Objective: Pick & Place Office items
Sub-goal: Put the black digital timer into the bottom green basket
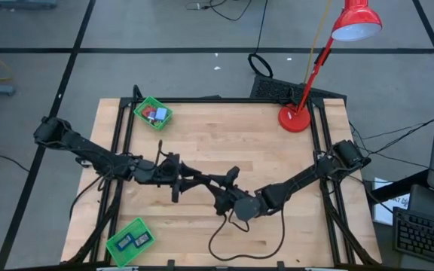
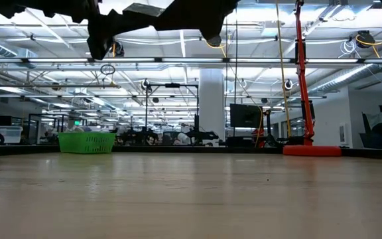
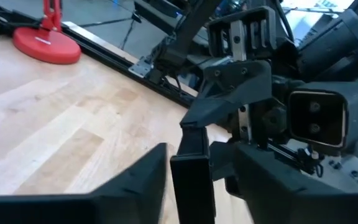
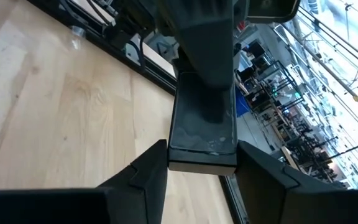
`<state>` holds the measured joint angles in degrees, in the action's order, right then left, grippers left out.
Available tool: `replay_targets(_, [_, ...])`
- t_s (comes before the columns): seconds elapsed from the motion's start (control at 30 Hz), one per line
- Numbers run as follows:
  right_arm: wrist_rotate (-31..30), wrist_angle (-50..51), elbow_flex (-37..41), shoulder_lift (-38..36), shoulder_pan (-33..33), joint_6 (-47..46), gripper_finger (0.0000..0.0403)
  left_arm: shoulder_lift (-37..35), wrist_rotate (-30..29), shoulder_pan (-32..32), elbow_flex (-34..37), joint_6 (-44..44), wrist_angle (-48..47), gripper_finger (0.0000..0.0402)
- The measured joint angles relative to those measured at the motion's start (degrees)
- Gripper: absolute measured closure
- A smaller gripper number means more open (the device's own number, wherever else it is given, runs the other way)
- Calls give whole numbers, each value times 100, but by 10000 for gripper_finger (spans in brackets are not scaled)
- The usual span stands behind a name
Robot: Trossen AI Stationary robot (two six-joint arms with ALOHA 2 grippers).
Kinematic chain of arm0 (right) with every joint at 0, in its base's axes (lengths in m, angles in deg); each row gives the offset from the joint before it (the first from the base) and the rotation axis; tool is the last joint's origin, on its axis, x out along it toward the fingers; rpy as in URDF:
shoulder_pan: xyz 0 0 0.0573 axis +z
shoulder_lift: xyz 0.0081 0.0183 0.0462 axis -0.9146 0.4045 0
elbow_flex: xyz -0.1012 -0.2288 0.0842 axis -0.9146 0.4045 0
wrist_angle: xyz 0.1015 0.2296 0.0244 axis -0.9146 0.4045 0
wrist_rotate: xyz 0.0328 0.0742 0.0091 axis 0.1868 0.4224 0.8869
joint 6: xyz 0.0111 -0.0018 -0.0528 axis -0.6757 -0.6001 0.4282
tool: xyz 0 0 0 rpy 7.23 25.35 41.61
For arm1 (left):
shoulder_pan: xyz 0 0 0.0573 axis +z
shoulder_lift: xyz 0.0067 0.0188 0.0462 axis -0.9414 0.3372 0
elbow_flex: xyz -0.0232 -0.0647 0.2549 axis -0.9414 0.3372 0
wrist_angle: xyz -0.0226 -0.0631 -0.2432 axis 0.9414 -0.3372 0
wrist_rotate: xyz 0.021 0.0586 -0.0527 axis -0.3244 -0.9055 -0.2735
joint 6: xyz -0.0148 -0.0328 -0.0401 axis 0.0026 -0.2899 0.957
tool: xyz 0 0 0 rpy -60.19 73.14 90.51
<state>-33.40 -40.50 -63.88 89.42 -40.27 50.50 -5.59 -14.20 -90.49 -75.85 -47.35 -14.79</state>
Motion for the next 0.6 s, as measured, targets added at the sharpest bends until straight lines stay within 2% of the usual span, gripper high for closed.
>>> replay_targets(0.1, [14, -1, 0, 0, 2, -99, 253, 0, 140, 27, 0, -56, -5, 269])
replay_targets(0.27, [2, 12, 2, 0, 2, -632, 190, -29, 216, 35, 0, -422, -8, 345])
replay_targets(0.47, [31, 154, 2, -107, 26, -1538, 139, -684, 193, -48, 2, -860, -494, 345])
replay_targets(0.6, [578, 722, 28, -374, 2, -2416, 132, -1273, 137, -253, 2, -950, -1217, 344])
